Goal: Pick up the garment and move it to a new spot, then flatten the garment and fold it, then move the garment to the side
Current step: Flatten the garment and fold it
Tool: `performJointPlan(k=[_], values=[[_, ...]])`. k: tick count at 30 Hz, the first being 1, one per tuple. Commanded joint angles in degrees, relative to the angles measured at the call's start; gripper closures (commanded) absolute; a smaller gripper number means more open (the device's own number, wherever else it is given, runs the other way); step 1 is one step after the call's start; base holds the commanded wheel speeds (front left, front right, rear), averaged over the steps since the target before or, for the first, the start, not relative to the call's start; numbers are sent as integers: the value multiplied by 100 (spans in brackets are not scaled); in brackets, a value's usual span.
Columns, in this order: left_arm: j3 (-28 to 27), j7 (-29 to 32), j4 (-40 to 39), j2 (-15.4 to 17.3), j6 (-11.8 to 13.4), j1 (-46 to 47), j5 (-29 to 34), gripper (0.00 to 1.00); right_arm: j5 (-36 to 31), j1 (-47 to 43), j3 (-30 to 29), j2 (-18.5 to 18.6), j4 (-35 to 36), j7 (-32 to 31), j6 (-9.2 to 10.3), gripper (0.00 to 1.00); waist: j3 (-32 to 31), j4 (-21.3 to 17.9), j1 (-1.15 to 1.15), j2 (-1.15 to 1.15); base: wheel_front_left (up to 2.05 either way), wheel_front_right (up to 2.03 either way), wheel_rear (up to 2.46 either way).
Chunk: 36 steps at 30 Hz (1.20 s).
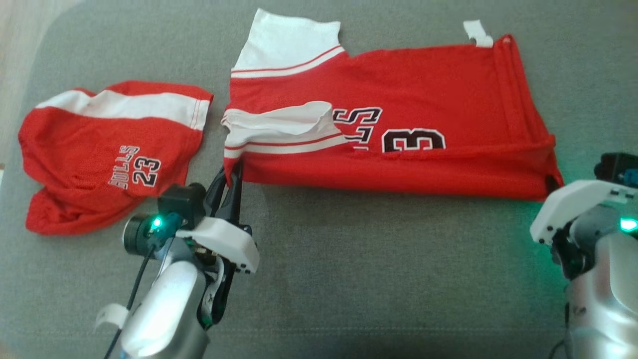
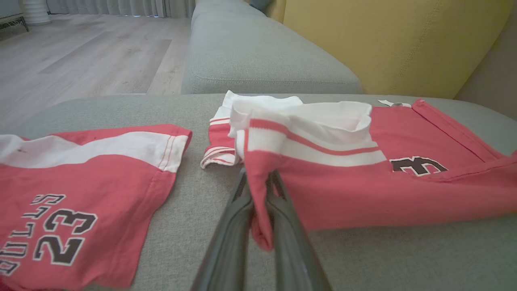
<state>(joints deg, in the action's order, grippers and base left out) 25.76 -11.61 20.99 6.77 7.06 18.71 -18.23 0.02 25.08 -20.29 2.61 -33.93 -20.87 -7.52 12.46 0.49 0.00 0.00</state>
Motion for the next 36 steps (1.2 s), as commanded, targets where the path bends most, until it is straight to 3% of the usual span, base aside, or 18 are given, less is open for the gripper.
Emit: performJointPlan(k=[1, 11, 17, 25, 26, 27, 28, 29, 36], values=[[-172, 6, -143, 145, 33, 48, -17, 100, 57, -48, 115, 27, 236, -37, 3, 100, -114, -50, 0, 0, 0, 0, 0], [-169, 201, -142, 364, 133, -499, -116, 100, 363, -954, 199, 50, 1204, -847, 3, 100, -804, -169, 0, 0, 0, 0, 0], [31, 652, -352, 529, 93, -952, -142, 100, 638, -1666, 263, 69, 1943, -1410, 3, 100, -1099, -218, 0, 0, 0, 0, 0], [250, 1089, -520, 599, 102, -1291, -173, 100, 810, -2130, 291, 46, 2396, -1522, 3, 100, -1141, -302, 0, 0, 0, 0, 0], [261, 1111, -517, 593, 109, -1304, -181, 100, 788, -2135, 290, 44, 2433, -1430, 3, 29, -1135, -314, 0, 0, 0, 0, 0], [267, 1121, -514, 592, 125, -1309, -179, 62, 772, -2134, 287, 41, 2453, -1344, 3, 0, -1127, -326, 0, 0, 0, 0, 0], [268, 1119, -511, 595, 152, -1308, -167, 7, 769, -2127, 304, 39, 2467, -1261, 3, 0, -1119, -337, 0, 0, 0, 0, 0], [264, 1109, -509, 596, 177, -1304, -159, 0, 790, -2109, 319, 37, 2480, -1178, 3, 0, -1111, -348, 0, 0, 0, 0, 0], [68, 733, -617, 568, 333, -1113, -177, 0, 845, -1840, 388, 30, 2677, -274, 3, 0, -1036, -397, 0, 0, 0, 0, 0]])
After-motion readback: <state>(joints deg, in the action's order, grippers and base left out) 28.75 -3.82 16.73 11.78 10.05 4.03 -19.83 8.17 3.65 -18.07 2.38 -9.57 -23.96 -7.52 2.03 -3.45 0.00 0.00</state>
